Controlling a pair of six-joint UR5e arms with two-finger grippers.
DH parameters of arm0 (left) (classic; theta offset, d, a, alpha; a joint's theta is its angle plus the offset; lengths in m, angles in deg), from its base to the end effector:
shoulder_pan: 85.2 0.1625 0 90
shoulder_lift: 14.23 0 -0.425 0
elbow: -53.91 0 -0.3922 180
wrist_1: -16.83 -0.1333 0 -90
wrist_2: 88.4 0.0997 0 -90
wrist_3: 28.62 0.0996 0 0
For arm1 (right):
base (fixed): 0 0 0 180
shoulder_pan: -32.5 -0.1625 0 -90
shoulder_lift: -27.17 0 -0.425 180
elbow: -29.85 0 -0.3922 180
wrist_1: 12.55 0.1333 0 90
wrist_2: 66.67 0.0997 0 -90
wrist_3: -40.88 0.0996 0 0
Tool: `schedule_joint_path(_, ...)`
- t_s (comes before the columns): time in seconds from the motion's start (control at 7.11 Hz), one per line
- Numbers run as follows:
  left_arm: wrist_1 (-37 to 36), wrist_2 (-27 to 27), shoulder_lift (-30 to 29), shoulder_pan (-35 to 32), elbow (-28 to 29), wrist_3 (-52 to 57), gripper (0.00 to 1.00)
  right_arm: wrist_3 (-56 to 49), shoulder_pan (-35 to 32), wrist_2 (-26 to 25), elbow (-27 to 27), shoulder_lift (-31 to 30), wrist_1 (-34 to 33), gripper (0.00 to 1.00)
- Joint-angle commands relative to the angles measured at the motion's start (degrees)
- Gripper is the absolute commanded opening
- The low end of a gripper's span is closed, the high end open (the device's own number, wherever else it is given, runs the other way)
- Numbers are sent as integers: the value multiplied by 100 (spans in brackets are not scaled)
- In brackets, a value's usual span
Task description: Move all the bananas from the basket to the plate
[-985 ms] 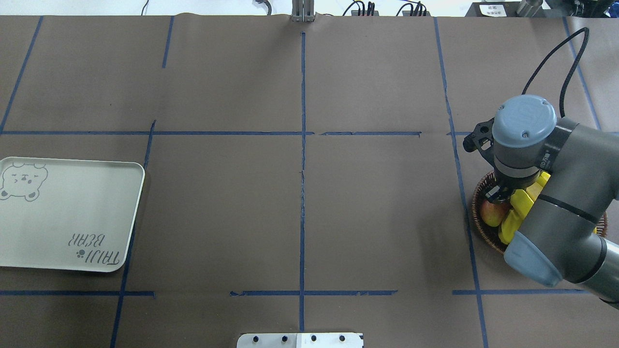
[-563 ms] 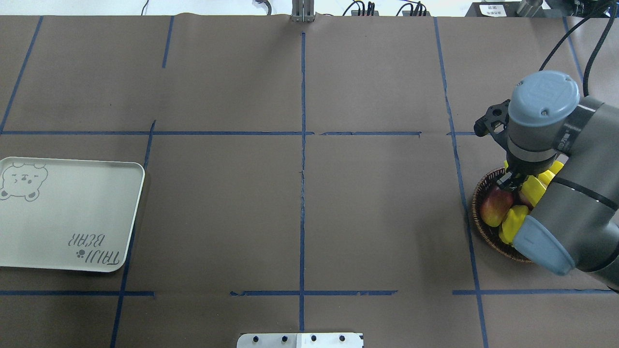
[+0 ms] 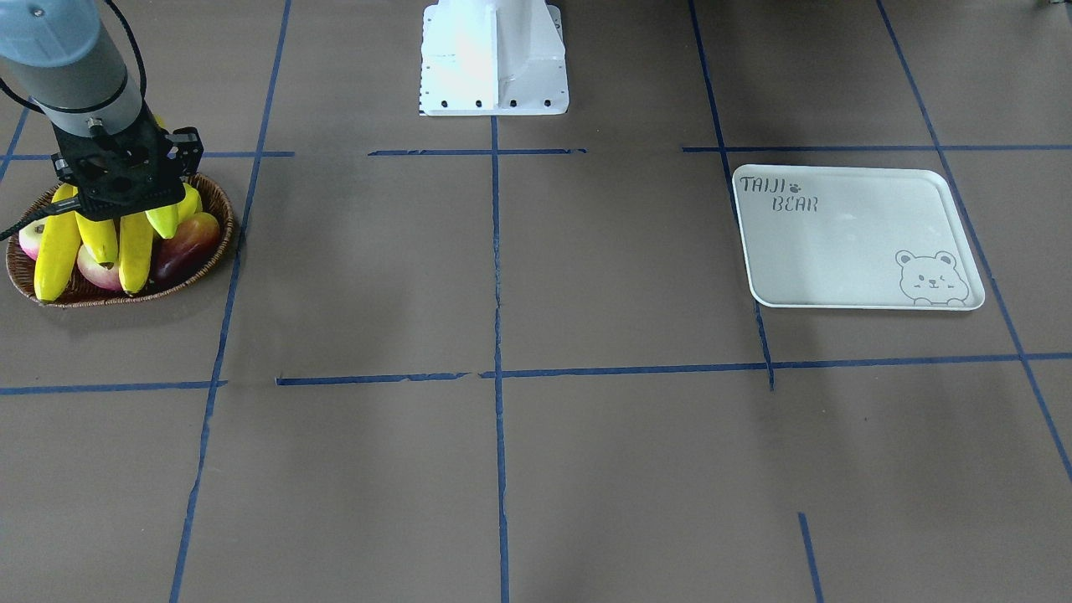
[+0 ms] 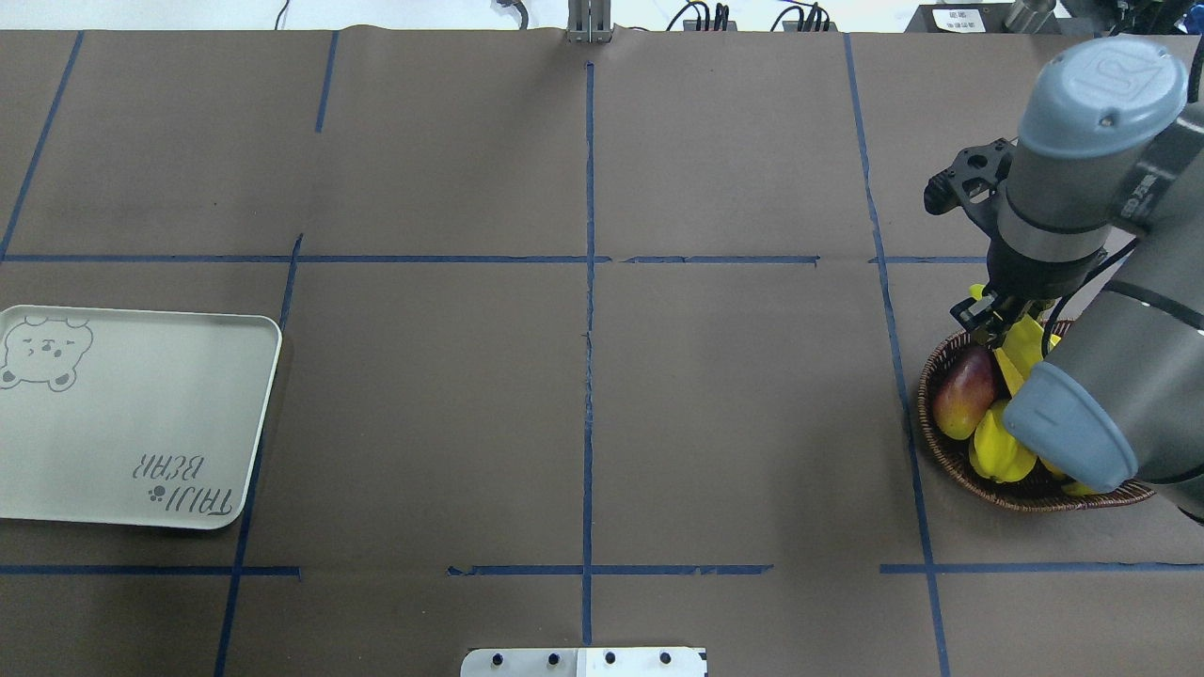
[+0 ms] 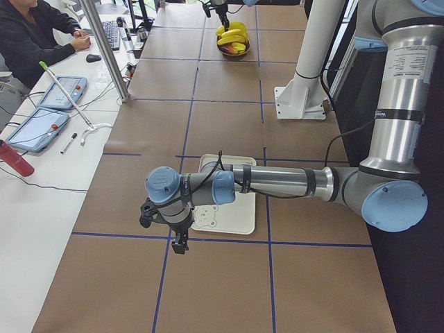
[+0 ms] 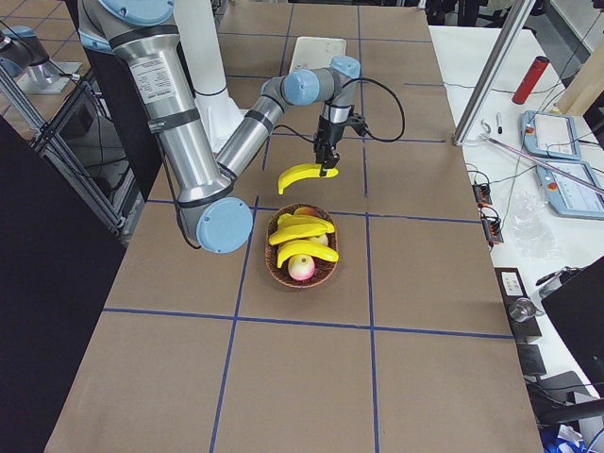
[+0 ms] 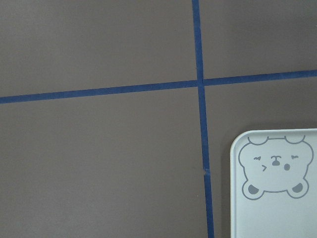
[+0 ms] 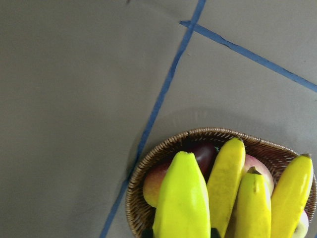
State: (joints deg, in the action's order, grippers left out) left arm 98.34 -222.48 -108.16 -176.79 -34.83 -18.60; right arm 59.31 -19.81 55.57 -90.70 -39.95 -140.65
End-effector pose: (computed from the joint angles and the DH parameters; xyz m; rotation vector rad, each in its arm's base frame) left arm -0.0782 -0.5109 0.6495 -0.0183 0.7748 0.1006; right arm -0.2529 -0.4584 0.2940 -0.0335 -0.6202 -0.4006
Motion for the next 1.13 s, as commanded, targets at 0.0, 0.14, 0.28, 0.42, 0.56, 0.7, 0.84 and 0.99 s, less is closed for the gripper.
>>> schedule_joint_path(0.0,22,-13,-38,35,-387,-654,100,1267,-113,554,49,505,631,0)
schedule_joint_path(0.14,161,-13,-90,322,-668,-1181,100,2460,-86,565,232,489,1995,0)
schedule_joint_path(0.28,363,-22,-169,630,-880,-1891,100,3777,44,504,434,463,3357,0)
schedule_joint_path(0.42,521,-309,-378,972,-908,-2838,100,4800,168,199,593,498,4354,0)
schedule_joint_path(0.56,732,-660,-572,1254,-1047,-3883,100,5767,421,-535,595,516,5147,0)
schedule_joint_path(0.7,986,-742,-870,1701,-1266,-5338,100,6360,780,-1447,586,620,5607,0)
schedule_joint_path(0.84,1250,-725,-1255,2349,-1477,-6797,100,6392,1210,-2388,577,760,5655,0)
schedule_joint_path(0.99,1426,-638,-1773,2852,-1445,-7986,100,6418,1789,-3589,586,927,5647,0)
